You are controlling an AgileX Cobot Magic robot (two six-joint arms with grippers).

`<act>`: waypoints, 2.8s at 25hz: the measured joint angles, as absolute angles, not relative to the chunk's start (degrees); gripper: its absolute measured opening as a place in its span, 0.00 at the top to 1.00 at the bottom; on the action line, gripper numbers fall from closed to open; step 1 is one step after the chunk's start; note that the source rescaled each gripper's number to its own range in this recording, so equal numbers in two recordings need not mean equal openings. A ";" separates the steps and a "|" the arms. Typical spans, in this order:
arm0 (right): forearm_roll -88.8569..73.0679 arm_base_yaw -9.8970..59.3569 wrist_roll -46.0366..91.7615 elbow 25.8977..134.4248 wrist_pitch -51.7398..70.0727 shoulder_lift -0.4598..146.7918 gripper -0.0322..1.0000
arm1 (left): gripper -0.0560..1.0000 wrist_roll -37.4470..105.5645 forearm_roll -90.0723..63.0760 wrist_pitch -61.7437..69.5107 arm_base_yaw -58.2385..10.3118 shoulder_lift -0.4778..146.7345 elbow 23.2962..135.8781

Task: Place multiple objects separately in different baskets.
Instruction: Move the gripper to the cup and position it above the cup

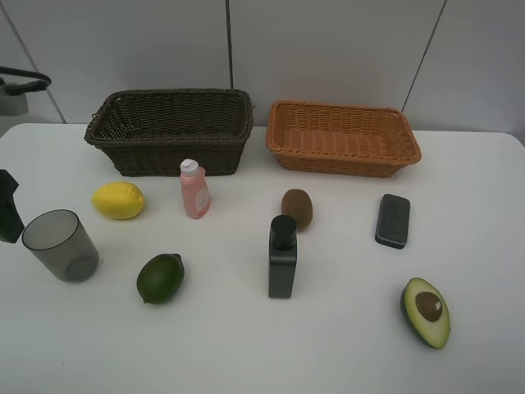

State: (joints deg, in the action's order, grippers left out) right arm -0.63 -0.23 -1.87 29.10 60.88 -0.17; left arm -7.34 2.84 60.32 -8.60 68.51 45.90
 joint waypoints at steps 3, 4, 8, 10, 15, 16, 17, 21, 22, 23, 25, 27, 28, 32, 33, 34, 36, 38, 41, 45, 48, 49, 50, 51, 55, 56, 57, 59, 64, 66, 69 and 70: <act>-0.63 -0.23 -1.87 29.10 60.88 -0.17 0.00 | 0.01 -7.40 2.98 59.63 -8.60 73.47 48.27; -0.63 -0.23 -1.87 29.10 60.88 -0.17 0.00 | 0.01 -7.40 3.04 59.45 -8.60 74.96 48.92; -0.63 -0.23 -1.87 29.10 60.88 -0.17 0.00 | 0.01 -7.22 3.12 58.92 -8.60 79.80 50.05; -0.63 -0.23 -1.87 29.10 60.88 -0.17 0.00 | 0.01 -6.65 3.12 58.19 -8.60 81.59 50.05; -0.63 -0.23 -1.87 29.10 60.88 -0.17 0.00 | 0.01 -6.39 3.54 55.70 -8.60 84.50 50.05; -0.63 -0.23 -1.87 29.10 60.88 -0.17 0.00 | 0.01 -6.39 3.73 55.42 -8.60 84.68 50.05; -0.63 -0.23 -1.87 29.10 60.88 -0.17 0.00 | 0.01 -6.39 3.86 55.06 -8.60 84.87 50.11; -0.63 -0.23 -1.87 29.10 60.88 -0.17 0.00 | 0.01 -6.39 3.99 53.65 -8.60 84.98 50.23; -0.63 -0.23 -1.87 29.10 60.88 -0.17 0.00 | 0.01 -6.39 3.99 53.24 -8.60 84.98 50.23; -0.63 -0.23 -1.87 29.10 60.88 -0.17 0.00 | 0.01 -6.39 3.99 52.91 -8.60 84.98 50.23; -0.63 -0.23 -1.87 29.10 60.88 -0.17 0.00 | 0.01 -6.39 4.04 52.08 -8.60 84.98 50.30; -0.63 -0.23 -1.87 29.10 60.88 -0.17 0.00 | 0.01 -6.39 4.04 51.18 -8.60 84.98 50.30; -0.63 -0.23 -1.87 29.10 60.88 -0.17 0.00 | 0.01 -6.35 3.99 50.79 -8.60 84.98 50.30; -0.63 -0.23 -1.87 29.10 60.88 -0.17 0.00 | 0.01 -6.35 3.72 49.14 -8.60 85.05 50.30; -0.63 -0.23 -1.87 29.10 60.88 -0.17 0.00 | 0.01 -6.35 3.57 48.42 -8.60 85.05 50.30; -0.63 -0.23 -1.87 29.10 60.88 -0.17 0.00 | 0.01 -6.35 3.46 47.78 -8.60 85.05 50.30; -0.63 -0.23 -1.87 29.10 60.88 -0.17 0.00 | 0.01 -6.35 3.04 46.78 -8.60 85.05 50.30; -0.63 -0.23 -1.87 29.10 60.88 -0.17 0.00 | 0.01 -5.83 2.16 46.21 -8.60 85.24 50.30; -0.63 -0.23 -1.87 29.10 60.88 -0.17 0.00 | 0.01 -4.99 1.48 45.93 -8.60 86.63 50.35; -0.63 -0.23 -1.87 29.10 60.88 -0.17 0.00 | 0.01 -4.93 1.43 45.93 -8.60 88.92 50.35; -0.63 -0.23 -1.87 29.10 60.88 -0.17 0.00 | 0.01 -4.93 1.43 45.93 -8.60 89.07 50.35; -0.63 -0.23 -1.87 29.10 60.88 -0.17 0.00 | 0.01 -4.93 1.43 45.93 -8.60 89.07 50.35; -0.63 -0.23 -1.87 29.10 60.88 -0.17 0.00 | 0.01 -4.93 1.43 45.93 -8.60 89.07 50.35; -0.63 -0.23 -1.87 29.10 60.88 -0.17 0.00 | 0.01 -4.93 1.43 45.99 -8.60 89.07 50.35; -0.63 -0.23 -1.87 29.10 60.88 -0.17 0.00 | 0.01 -4.93 1.54 46.05 -8.60 89.77 50.35; -0.63 -0.23 -1.87 29.10 60.88 -0.17 0.00 | 0.01 -4.93 1.54 46.11 -8.60 90.20 50.35; -0.63 -0.23 -1.87 29.10 60.88 -0.17 0.00 | 0.01 -4.93 1.54 46.11 -8.60 90.72 50.35; -0.63 -0.23 -1.87 29.10 60.88 -0.17 0.00 | 0.01 -4.93 1.60 46.11 -8.60 91.63 50.35; -0.63 -0.23 -1.87 29.10 60.88 -0.17 0.00 | 0.01 -4.93 1.60 46.11 -8.60 92.43 50.35; -0.63 -0.23 -1.87 29.10 60.88 -0.17 0.00 | 0.01 -4.91 1.60 46.11 -8.60 92.47 50.35; -0.63 -0.23 -1.87 29.10 60.88 -0.17 0.00 | 0.01 -4.91 1.60 46.48 -8.60 92.47 50.35; -0.63 -0.23 -1.87 29.10 60.88 -0.17 0.00 | 0.01 -4.91 1.60 47.08 -8.60 92.47 50.35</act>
